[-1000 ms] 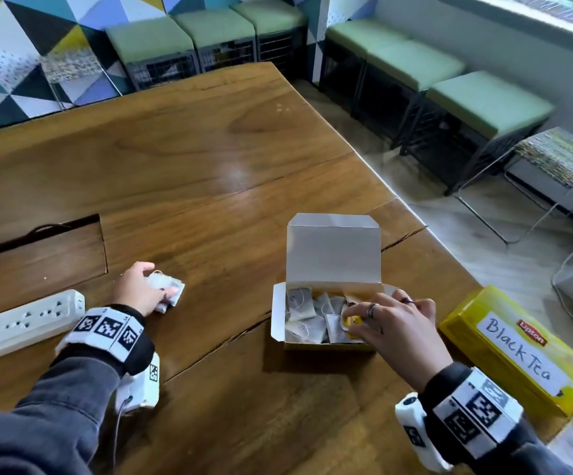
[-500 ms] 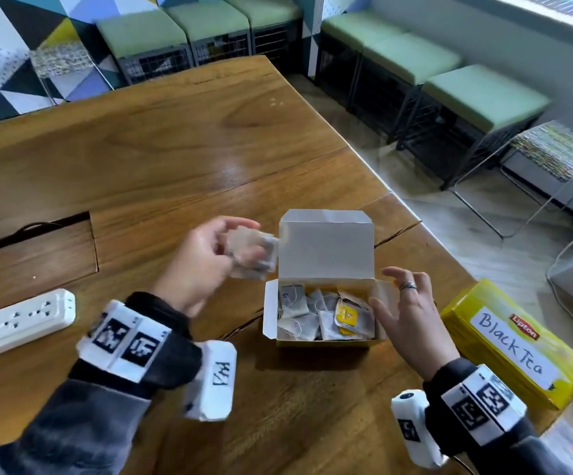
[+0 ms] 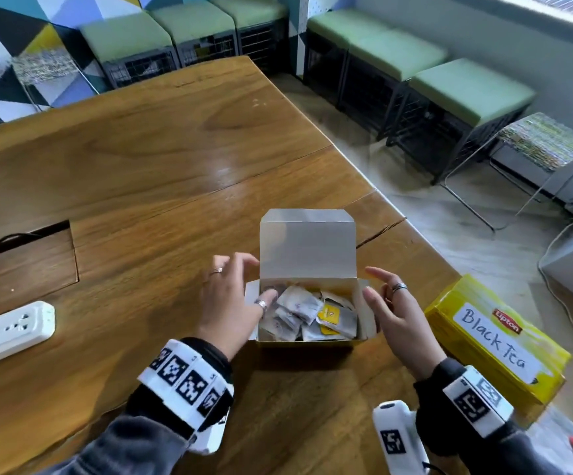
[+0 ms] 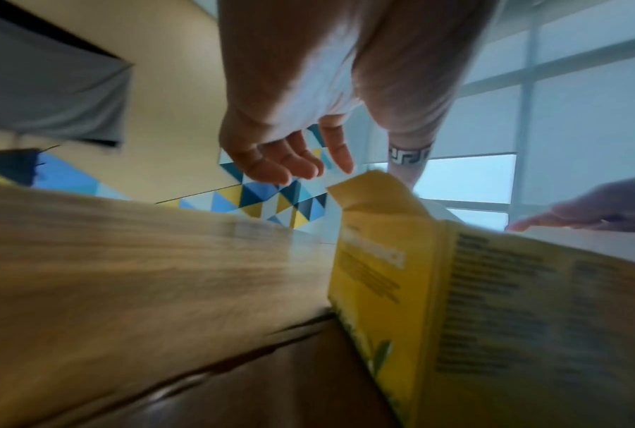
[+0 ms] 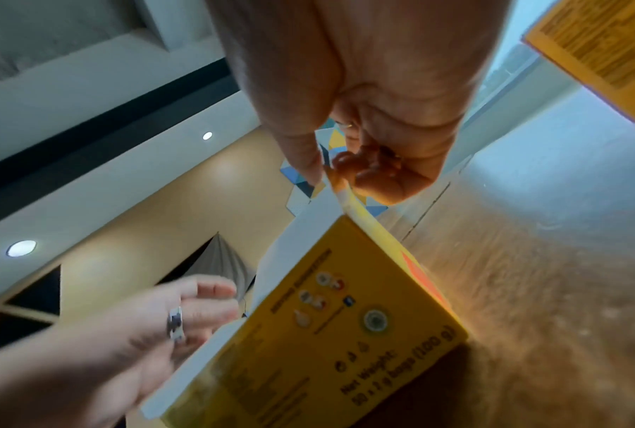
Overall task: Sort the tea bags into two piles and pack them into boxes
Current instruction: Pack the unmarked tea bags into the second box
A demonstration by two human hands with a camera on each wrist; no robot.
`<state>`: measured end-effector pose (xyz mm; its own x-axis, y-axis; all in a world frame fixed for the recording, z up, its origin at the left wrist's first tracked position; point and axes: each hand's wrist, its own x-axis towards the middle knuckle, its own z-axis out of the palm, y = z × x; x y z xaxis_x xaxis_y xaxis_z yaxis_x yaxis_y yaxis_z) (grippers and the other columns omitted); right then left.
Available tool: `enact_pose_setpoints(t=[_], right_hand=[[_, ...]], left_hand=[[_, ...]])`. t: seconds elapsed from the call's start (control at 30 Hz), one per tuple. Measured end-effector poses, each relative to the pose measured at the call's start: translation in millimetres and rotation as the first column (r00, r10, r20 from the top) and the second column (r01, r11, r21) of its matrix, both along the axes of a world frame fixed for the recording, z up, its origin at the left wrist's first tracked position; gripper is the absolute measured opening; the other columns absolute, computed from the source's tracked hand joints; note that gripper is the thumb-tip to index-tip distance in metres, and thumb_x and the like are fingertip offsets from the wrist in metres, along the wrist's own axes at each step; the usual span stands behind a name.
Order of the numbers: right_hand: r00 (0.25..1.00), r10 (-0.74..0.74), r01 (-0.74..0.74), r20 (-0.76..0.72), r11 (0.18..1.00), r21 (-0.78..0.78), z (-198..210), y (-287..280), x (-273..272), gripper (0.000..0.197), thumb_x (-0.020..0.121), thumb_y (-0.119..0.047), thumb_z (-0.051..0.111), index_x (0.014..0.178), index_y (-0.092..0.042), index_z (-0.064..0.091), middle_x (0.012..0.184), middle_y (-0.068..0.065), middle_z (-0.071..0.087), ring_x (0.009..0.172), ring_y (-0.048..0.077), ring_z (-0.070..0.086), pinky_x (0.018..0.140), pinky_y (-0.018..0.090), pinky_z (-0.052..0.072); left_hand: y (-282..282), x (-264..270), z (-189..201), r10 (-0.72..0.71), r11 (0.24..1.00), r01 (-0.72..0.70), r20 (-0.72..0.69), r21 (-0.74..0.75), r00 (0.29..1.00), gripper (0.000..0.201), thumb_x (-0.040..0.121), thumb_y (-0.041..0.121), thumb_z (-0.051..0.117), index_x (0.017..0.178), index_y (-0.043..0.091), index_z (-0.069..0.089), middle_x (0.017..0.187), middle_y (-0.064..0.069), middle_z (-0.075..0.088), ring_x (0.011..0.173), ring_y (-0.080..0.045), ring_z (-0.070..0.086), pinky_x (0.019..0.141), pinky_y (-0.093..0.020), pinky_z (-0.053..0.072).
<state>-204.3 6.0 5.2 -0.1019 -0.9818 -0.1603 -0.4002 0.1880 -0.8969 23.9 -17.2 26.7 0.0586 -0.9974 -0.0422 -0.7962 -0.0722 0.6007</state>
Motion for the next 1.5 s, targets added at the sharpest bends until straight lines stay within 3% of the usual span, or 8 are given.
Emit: enact_pose_setpoints(t=[0.13, 0.4, 0.57, 0.73, 0.9, 1.1, 1.23, 1.5], right_hand=[[0.965, -0.021, -0.013, 0.260, 0.992, 0.128, -1.5, -5.6, 1.4, 0.041, 0.096, -0.018, 0.046, 0.136, -0.021, 0.037, 0.073, 0.010, 0.050, 0.062, 0.014, 0.051, 0.053, 0.025, 0.045], [0.936, 0.073, -0.140, 0.343, 0.975, 0.174, -3.0, -15.3, 5.2, 0.055, 0.089, -0.012, 0.059, 0.136, -0.024, 0.035, 0.063, 0.003, 0.043, 0.052, 0.005, 0.045, 0.046, 0.017, 0.041], [0.899, 0.170, -0.215, 0.403, 0.974, 0.071, 2.9, -5.4, -1.0, 0.056, 0.071, -0.049, 0.071, 0.119, -0.030, 0.051, 0.069, -0.008, 0.059, 0.060, 0.005, 0.050, 0.053, 0.018, 0.043], [0.827, 0.328, -0.358, 0.457, 0.933, -0.023, 10.7, 6.1, -5.2, 0.085, 0.062, -0.070, 0.067, 0.122, -0.011, 0.055, 0.097, -0.011, 0.069, 0.077, -0.005, 0.060, 0.067, 0.007, 0.045], [0.858, 0.391, -0.426, 0.333, 0.904, 0.037, 6.5, 10.0, -6.9, 0.066, 0.061, -0.057, 0.076, 0.121, -0.034, 0.059, 0.121, -0.003, 0.058, 0.105, 0.005, 0.062, 0.082, 0.018, 0.050], [0.905, 0.405, -0.413, -0.127, 0.910, -0.041, 7.4, 10.3, -0.3, 0.058, 0.073, -0.033, 0.073, 0.125, -0.041, 0.050, 0.089, -0.017, 0.046, 0.084, -0.012, 0.048, 0.072, 0.005, 0.039], [0.862, 0.391, -0.447, -0.323, 0.887, -0.119, -3.6, 13.7, 1.5, 0.069, 0.075, -0.033, 0.073, 0.133, -0.040, 0.036, 0.083, -0.019, 0.034, 0.087, -0.014, 0.042, 0.074, 0.002, 0.035], [0.620, 0.234, -0.513, -0.748, 0.843, -0.162, -9.0, 24.2, 6.0, 0.057, 0.080, -0.058, 0.046, 0.131, -0.034, 0.051, 0.082, -0.006, 0.030, 0.072, 0.014, 0.039, 0.062, 0.026, 0.044]], left_hand=[[-1.3, 14.1, -6.2, 0.122, 0.973, -0.059, -0.279, 0.225, 0.953, 0.056, 0.075, 0.021, 0.075, 0.120, 0.027, 0.042, 0.097, 0.003, 0.051, 0.092, -0.017, 0.055, 0.074, -0.026, 0.043], [2.6, 14.0, -9.3, -0.016, 0.987, 0.095, -0.515, 0.127, 0.857, 0.050, 0.079, 0.008, 0.070, 0.104, 0.044, 0.046, 0.087, 0.003, 0.065, 0.074, -0.015, 0.060, 0.076, -0.040, 0.053], [-0.6, 22.7, -7.4, -0.111, 0.966, 0.215, -0.517, 0.146, 0.849, 0.088, 0.067, 0.005, 0.079, 0.124, 0.041, 0.022, 0.100, -0.001, 0.056, 0.076, -0.014, 0.059, 0.071, -0.031, 0.052], [3.1, 33.3, -1.9, -0.305, 0.873, 0.456, -0.540, 0.170, 0.785, 0.098, 0.041, 0.052, 0.086, 0.124, 0.061, 0.034, 0.120, 0.011, 0.048, 0.096, 0.003, 0.056, 0.083, -0.014, 0.044], [1.8, 35.9, -8.5, -0.313, 0.857, 0.478, -0.543, 0.191, 0.779, 0.073, 0.039, 0.075, 0.073, 0.108, 0.061, 0.054, 0.106, 0.011, 0.051, 0.100, 0.002, 0.055, 0.088, -0.008, 0.039], [2.5, 35.1, -10.1, -0.371, 0.867, 0.466, -0.394, 0.178, 0.841, 0.073, 0.052, 0.065, 0.075, 0.118, 0.056, 0.044, 0.092, 0.014, 0.047, 0.087, 0.010, 0.049, 0.078, -0.004, 0.036], [3.7, 32.2, -14.3, -0.430, 0.876, 0.465, -0.232, 0.128, 0.873, 0.077, 0.068, 0.027, 0.081, 0.134, 0.036, 0.041, 0.081, 0.009, 0.037, 0.075, 0.011, 0.042, 0.069, -0.006, 0.033], [15.7, 32.4, -27.6, -0.492, 0.867, 0.488, 0.023, 0.098, 0.870, 0.076, 0.076, 0.044, 0.068, 0.135, 0.046, 0.019, 0.085, 0.014, 0.027, 0.071, 0.001, 0.035, 0.072, -0.016, 0.034]])
